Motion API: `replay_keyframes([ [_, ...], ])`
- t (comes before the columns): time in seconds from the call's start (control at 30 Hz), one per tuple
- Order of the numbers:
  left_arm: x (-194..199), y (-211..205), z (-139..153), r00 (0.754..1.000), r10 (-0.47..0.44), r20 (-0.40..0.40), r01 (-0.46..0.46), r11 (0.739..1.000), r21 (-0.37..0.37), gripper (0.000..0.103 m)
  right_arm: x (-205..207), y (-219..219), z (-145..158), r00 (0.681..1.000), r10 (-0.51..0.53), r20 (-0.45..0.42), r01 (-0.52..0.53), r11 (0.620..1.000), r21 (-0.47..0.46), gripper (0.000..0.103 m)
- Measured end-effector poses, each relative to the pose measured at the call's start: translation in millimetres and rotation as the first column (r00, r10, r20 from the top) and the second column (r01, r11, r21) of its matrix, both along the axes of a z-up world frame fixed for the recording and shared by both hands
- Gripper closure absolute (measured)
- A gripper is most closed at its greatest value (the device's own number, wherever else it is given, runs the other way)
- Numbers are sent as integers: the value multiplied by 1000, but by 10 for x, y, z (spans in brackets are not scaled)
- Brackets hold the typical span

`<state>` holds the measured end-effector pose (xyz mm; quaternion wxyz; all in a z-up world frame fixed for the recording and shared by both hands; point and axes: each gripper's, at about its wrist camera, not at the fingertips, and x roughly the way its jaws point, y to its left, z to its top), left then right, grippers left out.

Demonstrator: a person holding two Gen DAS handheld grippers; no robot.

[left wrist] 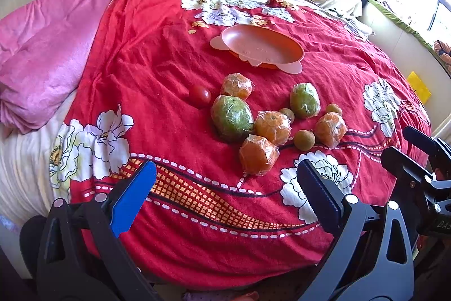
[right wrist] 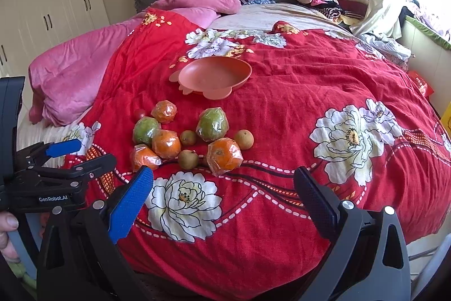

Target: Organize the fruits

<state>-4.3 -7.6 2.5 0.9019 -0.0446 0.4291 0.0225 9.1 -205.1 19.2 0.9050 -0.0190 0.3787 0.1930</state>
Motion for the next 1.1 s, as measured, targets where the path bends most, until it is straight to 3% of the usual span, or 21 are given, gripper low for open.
replay_keyframes([
  [1.1,1,14,-8,1000,-10,-13,10,1000,-4,9,13,30,-35,1000,6,-2,-6,1000,-11,4],
])
